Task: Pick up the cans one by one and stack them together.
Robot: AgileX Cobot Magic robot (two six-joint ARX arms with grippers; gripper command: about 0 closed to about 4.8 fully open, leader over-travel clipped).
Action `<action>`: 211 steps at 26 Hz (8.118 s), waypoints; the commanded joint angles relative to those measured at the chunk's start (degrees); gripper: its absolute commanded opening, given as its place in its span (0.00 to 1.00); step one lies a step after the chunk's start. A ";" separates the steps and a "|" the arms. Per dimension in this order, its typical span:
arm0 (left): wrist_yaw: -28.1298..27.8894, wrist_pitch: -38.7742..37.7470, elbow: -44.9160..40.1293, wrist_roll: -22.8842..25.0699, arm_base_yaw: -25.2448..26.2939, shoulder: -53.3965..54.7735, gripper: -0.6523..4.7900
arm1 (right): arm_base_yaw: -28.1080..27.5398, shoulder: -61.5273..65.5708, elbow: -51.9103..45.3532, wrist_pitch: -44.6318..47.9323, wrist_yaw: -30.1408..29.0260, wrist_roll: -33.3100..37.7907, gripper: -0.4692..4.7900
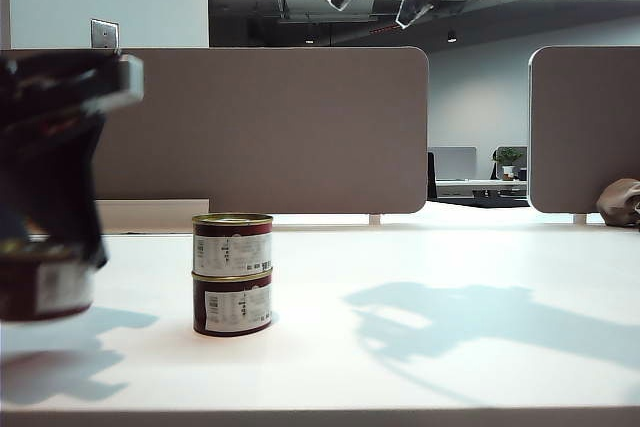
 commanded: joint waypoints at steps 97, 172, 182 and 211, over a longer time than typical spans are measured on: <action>7.06 11.10 17.16 -2.58 -6.10 16.35 0.50 | -5.66 -3.89 0.17 -4.81 -1.49 -0.11 0.77; -14.99 4.39 3.56 -4.33 -6.43 -44.61 0.11 | -7.65 -60.41 -37.03 24.72 -4.07 10.54 0.09; -9.97 7.13 -15.91 -5.66 -6.43 -53.88 0.11 | -7.61 -64.15 -48.30 25.46 -7.63 15.58 0.09; -13.97 24.63 -34.32 8.07 -6.38 -53.88 0.11 | -7.65 -63.84 -77.33 43.41 6.64 15.34 0.10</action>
